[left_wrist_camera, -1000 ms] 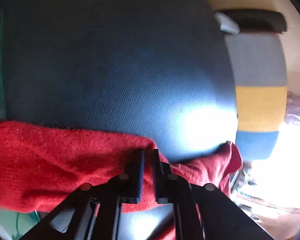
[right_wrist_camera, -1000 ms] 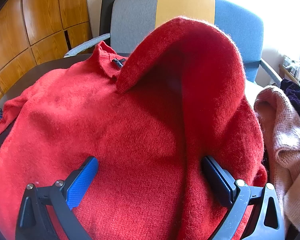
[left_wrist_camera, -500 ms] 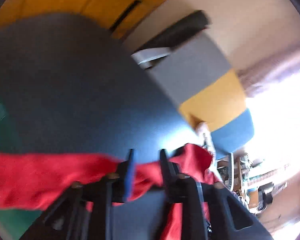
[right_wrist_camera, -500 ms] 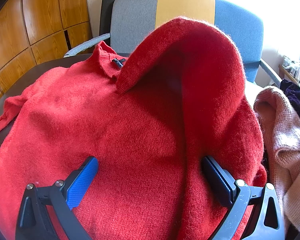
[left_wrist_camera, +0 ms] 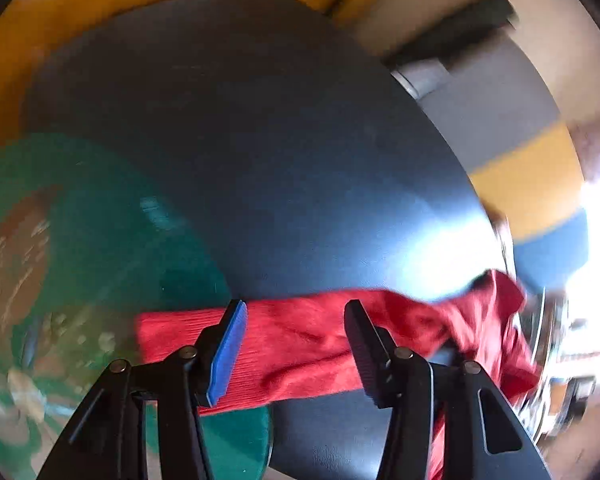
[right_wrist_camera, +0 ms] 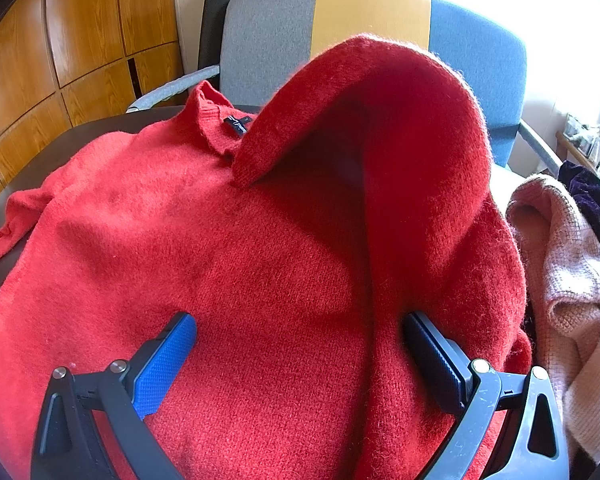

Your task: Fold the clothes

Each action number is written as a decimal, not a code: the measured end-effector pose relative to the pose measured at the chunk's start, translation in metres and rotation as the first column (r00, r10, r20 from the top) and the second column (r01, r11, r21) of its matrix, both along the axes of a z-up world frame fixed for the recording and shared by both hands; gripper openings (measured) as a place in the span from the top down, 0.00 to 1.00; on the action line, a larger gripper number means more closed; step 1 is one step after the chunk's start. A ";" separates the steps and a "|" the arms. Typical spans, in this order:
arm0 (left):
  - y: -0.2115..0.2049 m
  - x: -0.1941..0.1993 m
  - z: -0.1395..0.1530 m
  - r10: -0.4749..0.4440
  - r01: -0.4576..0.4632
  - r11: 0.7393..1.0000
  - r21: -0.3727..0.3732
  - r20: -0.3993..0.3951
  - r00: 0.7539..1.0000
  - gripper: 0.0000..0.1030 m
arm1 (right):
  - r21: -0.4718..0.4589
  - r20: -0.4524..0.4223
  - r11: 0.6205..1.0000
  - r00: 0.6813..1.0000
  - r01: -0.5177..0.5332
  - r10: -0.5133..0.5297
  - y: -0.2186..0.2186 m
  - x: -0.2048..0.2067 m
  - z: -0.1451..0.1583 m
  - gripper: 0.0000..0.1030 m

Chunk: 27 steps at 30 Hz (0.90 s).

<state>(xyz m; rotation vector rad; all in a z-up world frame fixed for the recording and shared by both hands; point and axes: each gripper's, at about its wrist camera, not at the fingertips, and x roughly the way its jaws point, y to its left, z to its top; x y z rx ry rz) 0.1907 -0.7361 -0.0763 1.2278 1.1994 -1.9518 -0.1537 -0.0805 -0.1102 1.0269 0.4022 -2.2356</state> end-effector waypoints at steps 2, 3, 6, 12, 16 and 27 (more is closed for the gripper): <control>0.004 -0.022 -0.005 -0.088 0.088 0.996 -0.004 0.015 0.996 0.50 | 0.000 0.000 1.000 1.000 0.000 0.000 0.000 0.000 0.000 0.00; 0.005 -0.030 -0.009 -0.105 0.104 0.994 0.016 0.025 0.994 0.50 | 0.001 0.000 1.000 1.000 0.000 0.000 -0.001 0.000 0.000 0.00; 0.003 -0.047 -0.019 -0.140 0.136 0.989 0.057 0.075 0.987 0.50 | 0.000 0.000 1.000 1.000 0.000 0.000 -0.001 0.001 0.000 0.00; 0.015 -0.064 -0.028 -0.323 0.341 0.939 -0.042 0.227 0.919 0.50 | -0.006 0.004 1.000 1.000 -0.001 0.001 0.000 0.000 -0.001 0.00; 0.023 -0.061 -0.039 -0.399 0.423 0.905 -0.053 0.242 0.884 0.50 | -0.009 0.006 1.000 1.000 -0.002 0.002 0.001 0.000 -0.001 0.00; 0.051 -0.055 -0.028 -0.418 0.497 0.834 -0.239 0.313 0.853 0.91 | -0.008 0.006 1.000 1.000 -0.004 0.004 0.001 0.000 0.000 0.00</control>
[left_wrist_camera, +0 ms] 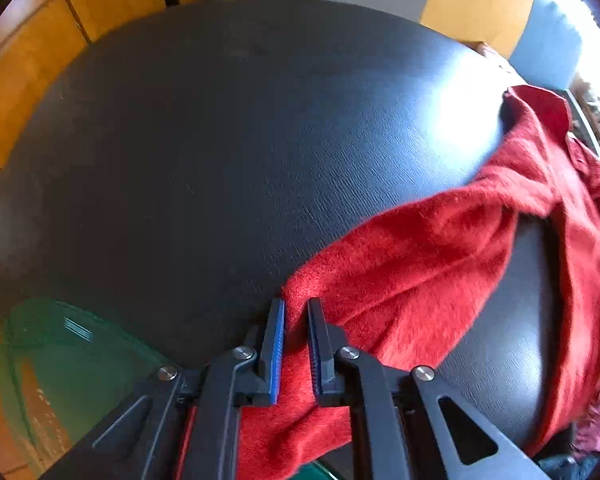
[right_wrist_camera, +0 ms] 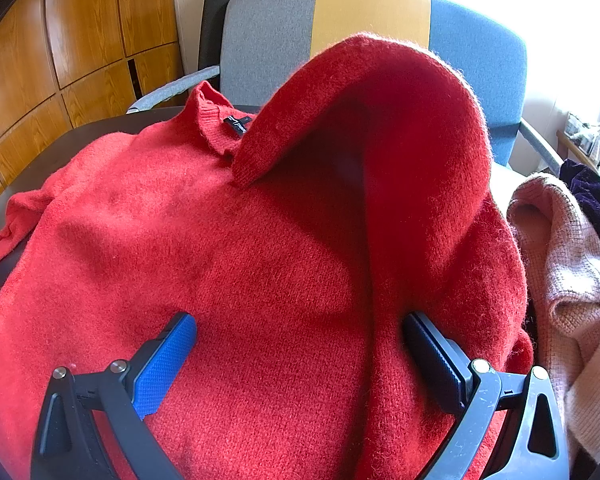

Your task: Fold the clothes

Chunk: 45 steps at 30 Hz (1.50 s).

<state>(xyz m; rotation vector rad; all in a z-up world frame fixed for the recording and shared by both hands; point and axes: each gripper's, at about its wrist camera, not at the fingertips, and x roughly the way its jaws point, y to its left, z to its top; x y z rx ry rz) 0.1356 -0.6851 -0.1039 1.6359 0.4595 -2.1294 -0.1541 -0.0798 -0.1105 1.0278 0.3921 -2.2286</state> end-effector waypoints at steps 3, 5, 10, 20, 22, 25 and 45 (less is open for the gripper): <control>0.006 -0.007 0.020 0.007 -0.011 0.994 -0.107 -0.036 0.999 0.92 | 0.000 0.000 1.000 1.000 -0.001 0.001 0.000 0.000 0.000 0.00; 0.009 -0.009 0.050 0.022 -0.044 0.980 -0.196 -0.116 0.993 0.92 | 0.000 0.000 1.000 1.000 -0.001 0.001 0.000 0.000 0.000 0.00; 0.048 0.004 0.130 -0.068 -0.113 0.859 -0.499 -0.329 0.942 0.92 | 0.000 0.000 1.000 1.000 -0.001 0.001 -0.001 0.000 0.000 0.00; 0.053 0.066 0.040 0.034 -0.089 0.895 -0.436 -0.134 0.990 0.91 | -0.005 0.002 1.000 1.000 -0.005 0.005 0.001 -0.004 0.000 0.00; 0.056 0.088 0.040 0.055 -0.112 0.922 -0.371 -0.161 0.985 0.90 | -0.008 0.004 1.000 1.000 -0.006 0.006 0.002 -0.005 0.000 0.00; 0.051 0.120 0.046 0.140 -0.193 0.964 -0.181 -0.270 0.953 0.86 | -0.011 0.005 1.000 1.000 -0.007 0.008 0.003 -0.007 0.000 0.00; -0.047 0.218 0.017 0.758 -0.600 0.566 0.565 -0.072 0.648 0.54 | -0.006 0.000 1.000 1.000 -0.008 0.008 0.002 -0.006 0.001 0.00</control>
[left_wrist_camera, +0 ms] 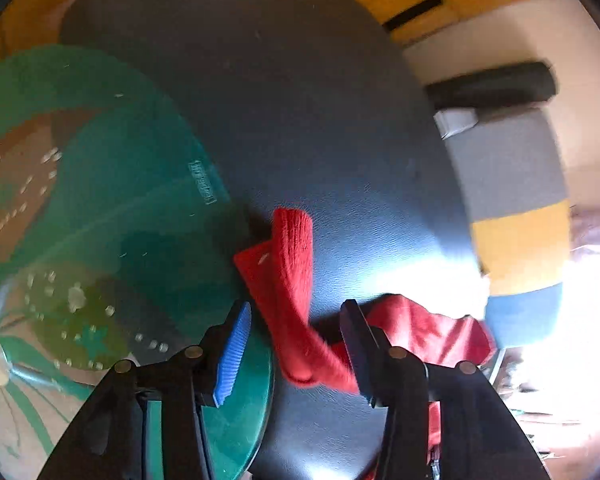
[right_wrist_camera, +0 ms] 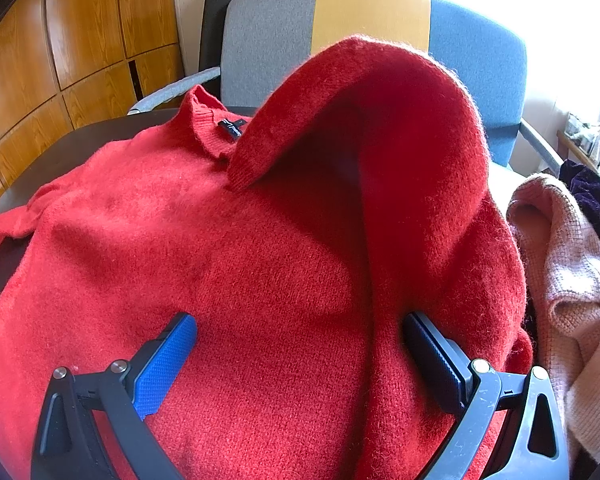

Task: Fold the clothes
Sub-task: 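Release the red sleeve with the left gripper and smooth it flat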

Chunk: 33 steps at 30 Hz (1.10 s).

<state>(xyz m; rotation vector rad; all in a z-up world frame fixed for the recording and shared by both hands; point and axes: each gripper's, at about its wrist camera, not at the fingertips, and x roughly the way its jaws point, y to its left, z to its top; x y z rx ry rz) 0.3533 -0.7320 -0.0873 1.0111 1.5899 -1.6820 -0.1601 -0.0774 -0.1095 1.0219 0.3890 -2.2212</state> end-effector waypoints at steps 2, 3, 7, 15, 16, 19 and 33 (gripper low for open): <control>-0.010 -0.017 -0.017 -0.047 0.043 0.996 0.079 0.044 0.998 0.56 | -0.001 0.001 1.000 1.000 0.000 0.000 0.000 0.000 0.000 0.00; -0.016 -0.025 -0.024 -0.069 0.061 0.994 0.088 0.095 0.993 0.61 | -0.002 0.001 1.000 1.000 0.000 0.000 0.000 -0.001 -0.001 0.00; -0.014 -0.030 -0.005 -0.064 0.077 0.993 -0.086 0.142 0.988 0.91 | -0.003 0.003 1.000 1.000 0.001 -0.001 0.001 -0.001 -0.001 0.00; 0.028 0.003 0.107 -0.153 -0.015 0.807 -0.590 -0.233 0.960 0.94 | 0.001 0.002 1.000 1.000 0.001 -0.001 0.001 -0.001 -0.001 0.00; 0.032 0.009 0.107 -0.169 -0.011 0.794 -0.608 -0.237 0.957 0.95 | 0.001 0.001 1.000 1.000 0.001 -0.001 0.001 -0.001 -0.001 0.00; 0.048 0.020 0.086 -0.192 0.057 0.784 -0.618 -0.154 0.969 0.95 | 0.002 0.001 1.000 1.000 0.001 -0.001 0.001 -0.001 -0.001 0.00; 0.087 0.029 0.072 -0.012 0.033 0.802 -0.596 0.039 0.999 0.75 | 0.011 -0.005 1.000 1.000 0.002 -0.001 0.000 -0.002 -0.002 0.00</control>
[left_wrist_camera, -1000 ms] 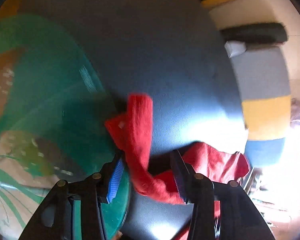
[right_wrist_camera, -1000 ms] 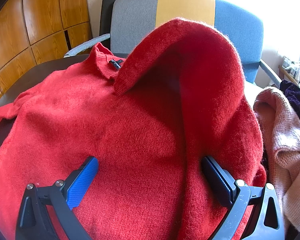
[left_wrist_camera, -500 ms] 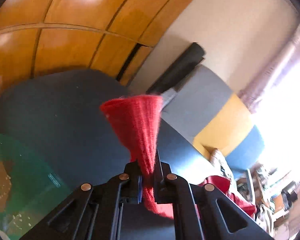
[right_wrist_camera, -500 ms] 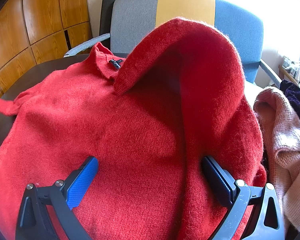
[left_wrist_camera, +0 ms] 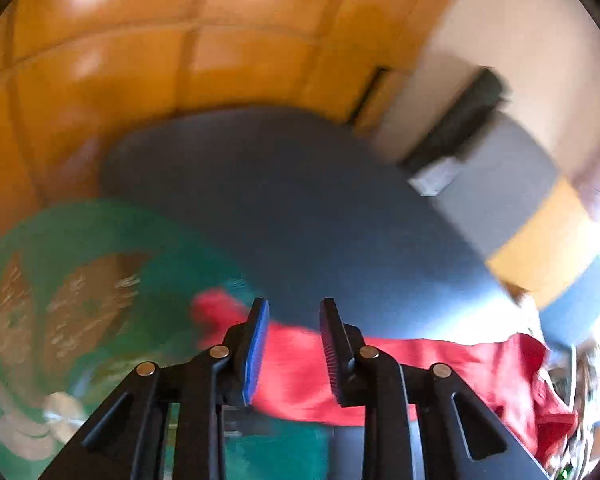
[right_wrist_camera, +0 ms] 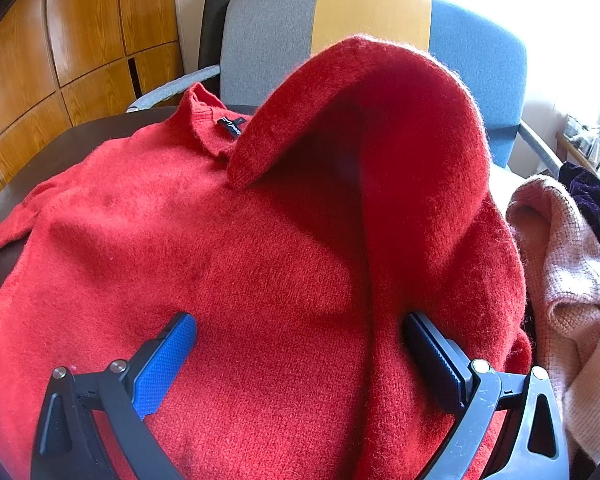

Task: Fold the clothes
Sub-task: 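Release the red sleeve with the left gripper and smooth it flat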

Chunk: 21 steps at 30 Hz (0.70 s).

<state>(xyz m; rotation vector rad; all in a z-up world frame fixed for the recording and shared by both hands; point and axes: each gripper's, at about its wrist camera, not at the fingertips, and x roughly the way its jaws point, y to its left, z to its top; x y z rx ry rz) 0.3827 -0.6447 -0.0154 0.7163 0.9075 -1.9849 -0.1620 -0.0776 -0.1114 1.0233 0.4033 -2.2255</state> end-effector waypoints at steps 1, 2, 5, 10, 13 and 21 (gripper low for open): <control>0.010 -0.017 0.000 -0.067 0.067 0.998 -0.009 0.007 0.998 0.75 | 0.001 -0.001 1.000 1.000 0.000 0.000 0.000 0.000 0.000 0.00; 0.021 -0.040 -0.005 -0.124 0.125 0.992 -0.012 0.025 0.992 0.75 | 0.003 -0.003 1.000 1.000 0.001 -0.001 0.000 0.000 0.000 0.00; 0.053 -0.121 -0.029 -0.271 0.273 0.962 -0.001 0.109 0.956 0.75 | 0.007 -0.004 1.000 1.000 0.001 -0.001 -0.001 0.001 0.000 0.00; 0.072 -0.217 -0.097 -0.313 0.304 0.950 0.075 0.248 0.917 0.75 | 0.012 -0.004 1.000 1.000 0.001 -0.001 -0.002 0.000 0.000 0.00; 0.068 -0.226 -0.110 -0.268 0.273 0.962 0.021 0.274 0.924 0.73 | 0.019 -0.003 1.000 1.000 0.004 -0.004 -0.004 0.001 0.000 0.00; 0.041 -0.267 -0.125 -0.249 0.279 0.959 -0.039 0.347 0.904 0.70 | 0.027 0.028 0.997 0.997 0.068 -0.069 -0.023 -0.013 0.000 0.00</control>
